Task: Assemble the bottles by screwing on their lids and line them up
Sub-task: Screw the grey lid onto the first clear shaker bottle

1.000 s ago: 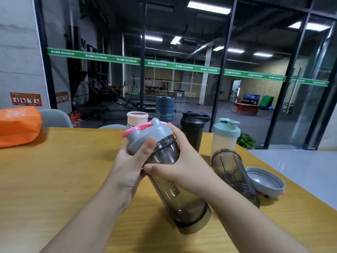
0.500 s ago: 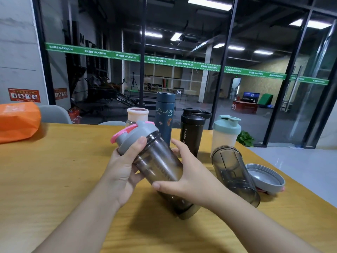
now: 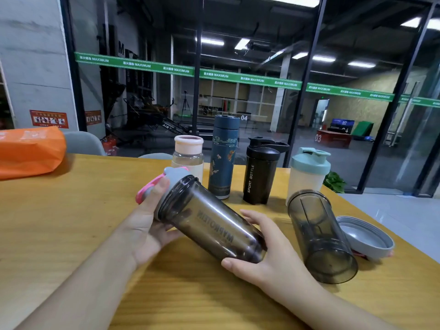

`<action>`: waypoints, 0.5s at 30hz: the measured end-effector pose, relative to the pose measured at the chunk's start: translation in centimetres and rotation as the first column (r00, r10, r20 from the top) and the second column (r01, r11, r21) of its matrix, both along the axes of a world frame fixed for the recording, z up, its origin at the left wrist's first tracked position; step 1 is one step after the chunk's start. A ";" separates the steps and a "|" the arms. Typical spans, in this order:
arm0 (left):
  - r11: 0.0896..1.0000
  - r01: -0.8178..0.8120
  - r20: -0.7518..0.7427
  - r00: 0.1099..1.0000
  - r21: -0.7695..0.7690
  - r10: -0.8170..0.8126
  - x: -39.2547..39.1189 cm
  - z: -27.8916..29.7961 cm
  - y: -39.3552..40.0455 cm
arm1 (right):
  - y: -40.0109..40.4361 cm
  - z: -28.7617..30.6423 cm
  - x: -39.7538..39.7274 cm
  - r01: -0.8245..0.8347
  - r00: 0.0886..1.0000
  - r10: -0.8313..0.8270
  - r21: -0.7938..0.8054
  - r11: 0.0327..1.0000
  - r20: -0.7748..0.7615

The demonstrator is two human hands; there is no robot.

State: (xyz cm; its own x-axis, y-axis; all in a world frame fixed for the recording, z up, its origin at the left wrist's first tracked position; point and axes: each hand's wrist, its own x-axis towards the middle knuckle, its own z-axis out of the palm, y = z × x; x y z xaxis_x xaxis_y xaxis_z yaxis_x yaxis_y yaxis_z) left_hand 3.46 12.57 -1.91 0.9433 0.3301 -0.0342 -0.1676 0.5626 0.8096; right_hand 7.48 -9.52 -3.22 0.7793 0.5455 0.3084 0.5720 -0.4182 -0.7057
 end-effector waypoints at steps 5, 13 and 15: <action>0.978 -0.178 -0.026 0.984 -0.108 0.176 0.5 0.0 -1.4 | 0.1 -0.3 0.9 0.049 0.957 -0.009 0.130 0.990 -0.289; 0.950 -0.257 -0.015 0.966 -0.175 0.259 0.4 -1.4 -2.8 | -0.5 -0.5 1.8 0.024 0.963 0.011 0.127 0.992 -0.269; 0.945 -0.278 -0.009 0.960 -0.172 0.280 0.2 -1.8 -2.8 | -0.5 -0.4 1.7 0.005 0.972 0.020 0.108 0.994 -0.236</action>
